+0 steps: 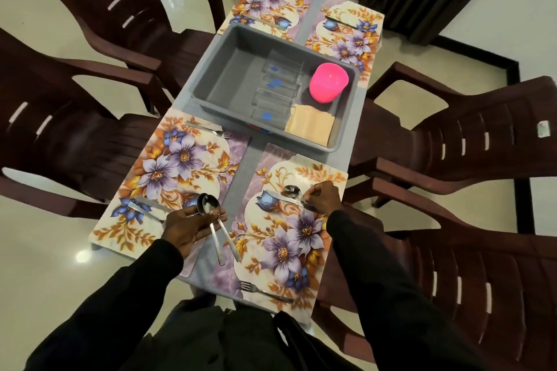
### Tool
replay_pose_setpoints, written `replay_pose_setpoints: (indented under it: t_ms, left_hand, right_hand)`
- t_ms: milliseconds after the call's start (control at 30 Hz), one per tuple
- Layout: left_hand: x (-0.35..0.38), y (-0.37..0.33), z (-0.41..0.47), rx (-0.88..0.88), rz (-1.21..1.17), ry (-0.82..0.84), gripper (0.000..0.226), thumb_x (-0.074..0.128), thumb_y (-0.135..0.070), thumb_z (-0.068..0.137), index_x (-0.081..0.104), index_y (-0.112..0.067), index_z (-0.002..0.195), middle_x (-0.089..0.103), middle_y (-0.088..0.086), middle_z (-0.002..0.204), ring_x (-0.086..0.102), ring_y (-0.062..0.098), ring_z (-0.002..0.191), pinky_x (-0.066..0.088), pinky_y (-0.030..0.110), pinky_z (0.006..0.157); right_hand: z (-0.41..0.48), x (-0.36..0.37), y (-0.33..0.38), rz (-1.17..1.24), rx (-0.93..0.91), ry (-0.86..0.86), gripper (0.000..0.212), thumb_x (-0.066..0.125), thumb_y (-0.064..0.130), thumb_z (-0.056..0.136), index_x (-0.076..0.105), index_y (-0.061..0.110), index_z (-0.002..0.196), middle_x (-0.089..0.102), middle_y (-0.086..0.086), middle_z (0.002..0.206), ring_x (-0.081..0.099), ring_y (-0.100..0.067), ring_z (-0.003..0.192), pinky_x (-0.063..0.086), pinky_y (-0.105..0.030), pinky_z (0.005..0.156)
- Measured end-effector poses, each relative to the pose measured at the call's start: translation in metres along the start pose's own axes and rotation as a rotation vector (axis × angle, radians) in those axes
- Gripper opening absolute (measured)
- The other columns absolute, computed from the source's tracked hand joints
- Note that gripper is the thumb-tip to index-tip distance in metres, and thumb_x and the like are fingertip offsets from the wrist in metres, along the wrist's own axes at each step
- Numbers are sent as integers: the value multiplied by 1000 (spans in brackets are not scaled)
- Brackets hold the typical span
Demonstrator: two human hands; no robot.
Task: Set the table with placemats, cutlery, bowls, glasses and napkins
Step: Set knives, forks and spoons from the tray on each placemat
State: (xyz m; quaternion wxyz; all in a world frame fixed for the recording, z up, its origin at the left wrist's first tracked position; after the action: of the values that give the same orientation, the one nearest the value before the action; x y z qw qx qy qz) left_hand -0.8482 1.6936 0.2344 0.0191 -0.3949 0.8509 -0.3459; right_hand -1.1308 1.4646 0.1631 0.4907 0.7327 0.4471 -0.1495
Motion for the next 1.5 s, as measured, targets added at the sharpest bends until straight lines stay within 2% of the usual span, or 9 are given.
replay_pose_setpoints:
  t_ms: [300,633,867,933,1033,1133,1267,1400,1500]
  left_hand:
    - [-13,0,-8,2,-42,-41,27,68,5,89,68,10,116,74,25,108,75,37,98,64,35,79]
    - [-17,-1,-18,9,-78,-61,23,67,6,90,68,7,113,75,24,104,77,33,89,64,35,77]
    - [-27,0,-18,14,-75,-70,25,67,4,91,67,8,116,74,26,108,76,34,94,64,36,77]
    - [-30,0,-19,16,-70,-67,26,67,4,91,67,8,116,74,27,108,76,34,94,63,39,82]
    - [-33,-2,-22,21,-83,-67,25,67,6,90,67,9,115,74,26,106,77,33,90,64,38,79]
    - [-39,-5,-25,28,-86,-71,26,67,6,90,67,9,116,74,27,107,77,34,89,64,35,71]
    - [-46,-6,-28,38,-77,-88,25,67,6,90,68,9,116,75,25,104,77,32,87,63,32,67]
    - [-59,-5,-27,25,-98,-94,31,69,5,89,65,10,120,75,25,106,76,35,95,63,34,70]
    - [-68,-6,-29,22,-89,-58,35,72,1,87,66,9,121,74,27,109,74,37,101,64,36,75]
  right_hand:
    - [7,14,4,-56,-38,-45,3,80,5,80,80,6,77,77,-10,81,71,-22,78,59,-37,76]
    - [2,13,9,-137,-146,-51,9,78,0,80,81,8,83,77,-7,87,68,-17,77,59,-30,75]
    - [1,13,11,-168,-182,-26,12,80,-2,79,80,7,85,75,-4,89,67,-14,79,46,-7,65]
    - [-1,13,14,-183,-197,-18,11,82,-1,78,80,6,87,74,-4,88,66,-14,78,49,-11,66]
    - [-2,13,15,-134,-163,15,9,78,-6,80,79,0,86,73,-5,84,62,-5,70,42,-3,57]
    - [-1,15,16,-117,-152,-3,8,77,-3,81,81,4,83,77,-7,86,66,-11,73,45,-8,62]
    - [0,15,15,-125,-148,9,9,77,-1,83,80,8,83,73,1,81,69,-14,78,46,-6,63]
    - [3,16,9,-36,-72,1,6,77,8,86,78,12,82,76,0,84,72,-17,80,60,-28,72]
    - [-10,9,24,6,-103,-124,3,75,8,86,78,10,87,75,-1,86,71,-18,82,54,-21,73]
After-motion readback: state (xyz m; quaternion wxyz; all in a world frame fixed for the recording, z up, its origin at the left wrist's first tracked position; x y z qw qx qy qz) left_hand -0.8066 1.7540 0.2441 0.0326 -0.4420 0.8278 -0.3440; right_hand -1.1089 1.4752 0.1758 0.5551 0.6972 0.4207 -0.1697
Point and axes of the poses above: each hand's wrist, its own z-axis towards the middle knuckle, its own x-axis out of the palm, y = z × x, the point moved 4 cm from there along z, towards the middle knuckle
